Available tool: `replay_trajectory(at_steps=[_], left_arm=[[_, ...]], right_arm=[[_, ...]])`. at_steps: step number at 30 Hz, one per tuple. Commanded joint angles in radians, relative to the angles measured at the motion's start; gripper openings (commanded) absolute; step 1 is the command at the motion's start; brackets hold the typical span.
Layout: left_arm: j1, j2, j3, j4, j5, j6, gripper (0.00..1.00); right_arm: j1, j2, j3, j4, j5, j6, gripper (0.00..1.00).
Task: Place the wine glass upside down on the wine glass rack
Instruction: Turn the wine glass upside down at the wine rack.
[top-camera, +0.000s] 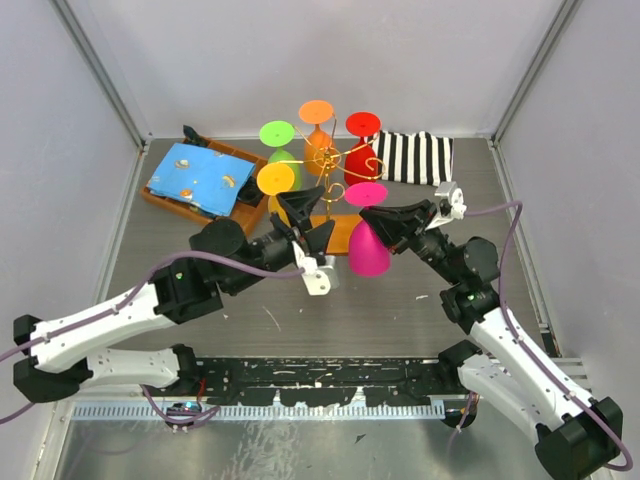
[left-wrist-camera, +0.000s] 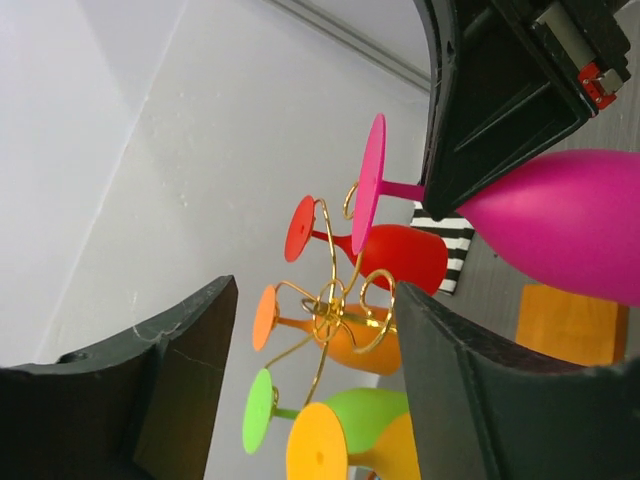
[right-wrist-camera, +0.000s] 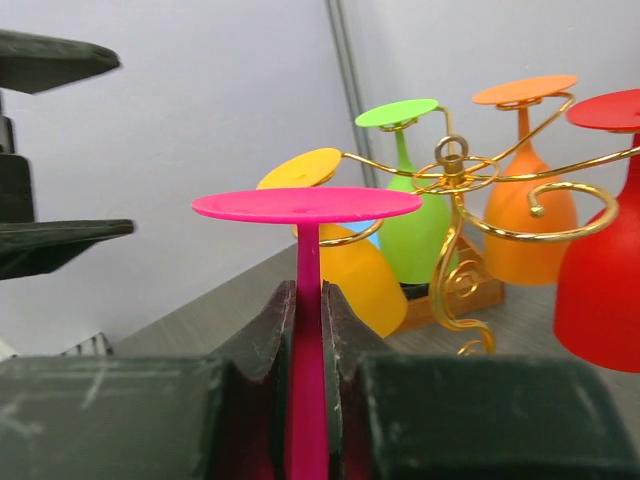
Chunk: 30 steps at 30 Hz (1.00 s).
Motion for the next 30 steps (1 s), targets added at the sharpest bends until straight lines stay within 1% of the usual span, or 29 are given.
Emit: replay_trajectory(at_steps=[1,6,9,10,11,13,14,16,19,21,23,27,30], left_arm=[[-0.005,-0.069,-0.019,-0.033,-0.032,-0.126,0.74],[-0.005,-0.132,-0.042,-0.022,-0.066,-0.208,0.8],[-0.004,-0.114,-0.016,-0.004,-0.178,-0.306,0.86],[-0.002,-0.097,0.01,-0.024,-0.221,-0.343,0.91],[0.003,-0.077,0.043,-0.064,-0.25,-0.381,0.92],[0.019,-0.045,0.094,-0.137,-0.263,-0.424,0.93],[0.035,-0.035,0.107,-0.148,-0.265,-0.449,0.94],[0.08,-0.019,0.138,-0.177,-0.237,-0.522,0.96],[0.188,0.0,0.205,-0.248,-0.167,-0.679,0.97],[0.252,0.011,0.235,-0.276,-0.113,-0.754,0.94],[0.287,0.031,0.27,-0.305,-0.094,-0.821,0.93],[0.408,0.13,0.435,-0.461,0.042,-1.009,0.9],[0.475,0.244,0.583,-0.574,0.089,-1.132,0.89]], right_arm=[[0.001,0.023,0.015,0.084,0.065,-0.1,0.01],[0.001,0.095,-0.025,0.247,0.09,-0.107,0.01],[0.002,0.138,-0.042,0.33,0.097,-0.113,0.01],[0.001,0.153,-0.044,0.353,0.094,-0.115,0.01],[0.002,0.166,-0.048,0.375,0.089,-0.117,0.01],[0.002,0.19,-0.056,0.42,0.082,-0.119,0.01],[0.001,0.2,-0.058,0.439,0.085,-0.119,0.01],[0.001,0.221,-0.058,0.464,0.088,-0.119,0.01],[0.001,0.251,-0.052,0.5,0.088,-0.119,0.01],[0.002,0.275,-0.048,0.516,0.085,-0.118,0.01],[0.002,0.292,-0.042,0.527,0.079,-0.117,0.01],[0.002,0.315,-0.041,0.541,0.076,-0.114,0.01],[0.001,0.317,-0.048,0.543,0.078,-0.111,0.01]])
